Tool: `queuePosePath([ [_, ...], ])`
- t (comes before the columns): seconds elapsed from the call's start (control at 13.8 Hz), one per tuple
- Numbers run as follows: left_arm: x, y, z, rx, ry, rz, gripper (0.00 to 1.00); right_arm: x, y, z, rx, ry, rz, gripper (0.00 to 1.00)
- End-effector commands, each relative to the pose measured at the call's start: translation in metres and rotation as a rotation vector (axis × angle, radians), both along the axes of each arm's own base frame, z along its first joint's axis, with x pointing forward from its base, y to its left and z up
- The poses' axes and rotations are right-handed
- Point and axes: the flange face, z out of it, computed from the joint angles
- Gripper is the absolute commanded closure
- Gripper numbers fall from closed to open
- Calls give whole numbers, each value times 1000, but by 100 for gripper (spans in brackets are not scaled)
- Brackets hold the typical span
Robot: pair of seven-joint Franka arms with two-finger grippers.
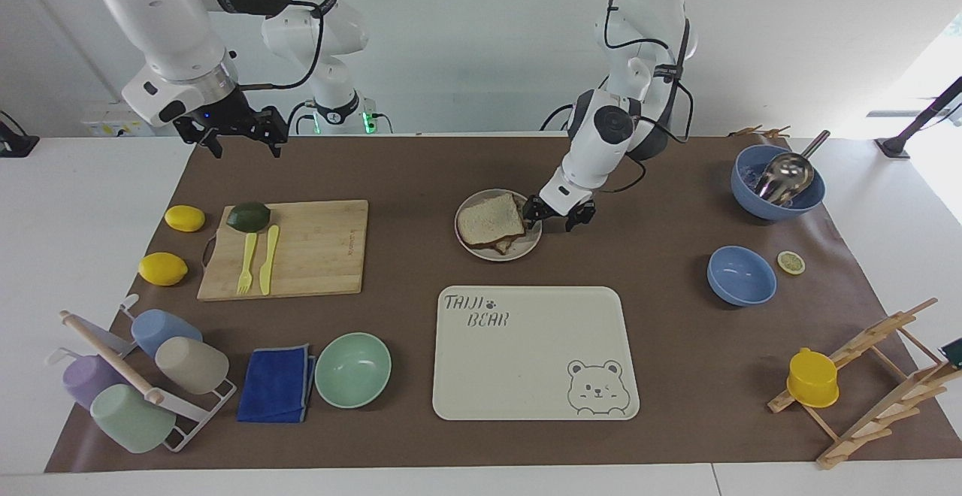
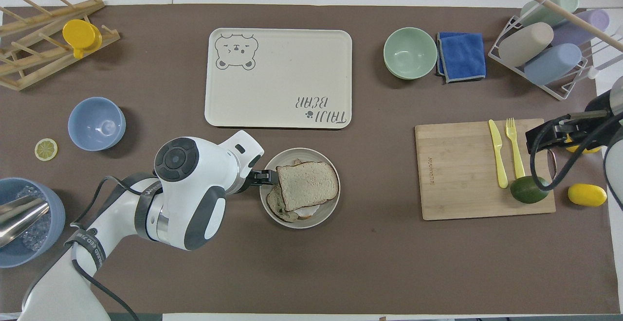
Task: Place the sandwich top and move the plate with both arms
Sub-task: 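Grip the white plate rim with the left gripper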
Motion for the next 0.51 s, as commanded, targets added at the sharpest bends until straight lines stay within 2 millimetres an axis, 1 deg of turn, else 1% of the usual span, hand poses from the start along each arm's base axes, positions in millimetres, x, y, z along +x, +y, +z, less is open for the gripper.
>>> queuePosePath([
  [0.0, -1, 3, 3, -12, -9, 19, 19, 2, -11, 0, 28, -10, -5, 0],
  [0.07, -2, 1, 2, -12, -9, 16, 21, 1, -13, -1, 30, -7, -9, 0],
  [0.22, -5, 2, -2, -7, -2, 14, 30, -1, -12, -1, 29, 1, -9, 0],
  [0.36, -10, -2, -5, -4, 4, 1, 42, -2, -13, -2, 29, 7, -14, 0],
  [0.43, -11, -3, -5, -11, 8, 7, 51, -2, -17, -3, 29, 8, -21, 0],
])
